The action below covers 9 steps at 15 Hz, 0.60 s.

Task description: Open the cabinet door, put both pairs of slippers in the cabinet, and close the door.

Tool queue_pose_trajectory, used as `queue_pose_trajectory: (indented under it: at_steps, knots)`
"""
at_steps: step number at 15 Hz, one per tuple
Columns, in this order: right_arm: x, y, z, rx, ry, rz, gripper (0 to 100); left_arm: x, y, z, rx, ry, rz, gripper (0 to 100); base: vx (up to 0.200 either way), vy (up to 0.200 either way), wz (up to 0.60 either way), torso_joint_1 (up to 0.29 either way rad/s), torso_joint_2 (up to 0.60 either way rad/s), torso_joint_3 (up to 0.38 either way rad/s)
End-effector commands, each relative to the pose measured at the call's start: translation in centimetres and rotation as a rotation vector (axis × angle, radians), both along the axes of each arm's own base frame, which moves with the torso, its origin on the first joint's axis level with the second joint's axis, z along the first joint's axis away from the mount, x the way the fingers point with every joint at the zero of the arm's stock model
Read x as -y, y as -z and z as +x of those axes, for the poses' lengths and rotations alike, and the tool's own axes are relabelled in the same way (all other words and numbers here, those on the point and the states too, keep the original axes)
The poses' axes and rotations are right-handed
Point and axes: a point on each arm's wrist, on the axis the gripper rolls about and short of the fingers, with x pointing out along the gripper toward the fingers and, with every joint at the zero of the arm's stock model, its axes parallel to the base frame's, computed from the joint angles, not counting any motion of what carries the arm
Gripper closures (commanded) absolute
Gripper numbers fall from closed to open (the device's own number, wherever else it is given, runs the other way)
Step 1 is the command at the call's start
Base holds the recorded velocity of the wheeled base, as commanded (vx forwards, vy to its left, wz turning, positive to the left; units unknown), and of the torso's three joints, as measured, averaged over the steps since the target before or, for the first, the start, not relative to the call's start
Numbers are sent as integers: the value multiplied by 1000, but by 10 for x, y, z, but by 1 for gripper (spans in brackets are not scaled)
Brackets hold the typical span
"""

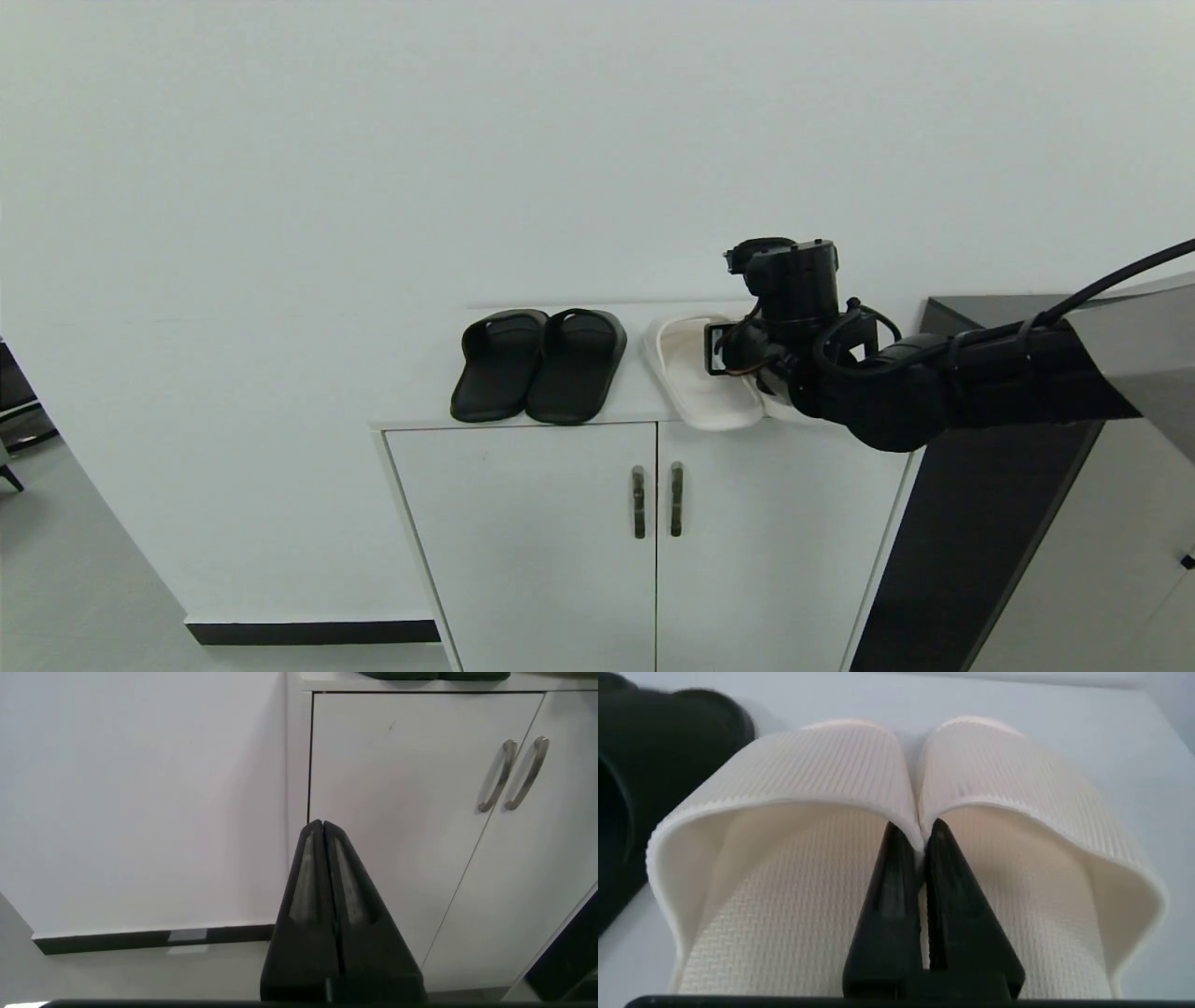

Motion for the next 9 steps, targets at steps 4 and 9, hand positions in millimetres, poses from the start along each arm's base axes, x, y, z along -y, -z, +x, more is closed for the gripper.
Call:
queue_pose_trajectory:
  at_steps: [4,9]
  knots:
    - [-6,15,-10,-49,1,23,0,0,0,0,-1,-1,-1,100,0,0,0,0,0,0]
    - [-4,12,-4,-30,17,12,0,0,0,0,-3,-1,0,100,0,0,0,0,0,0]
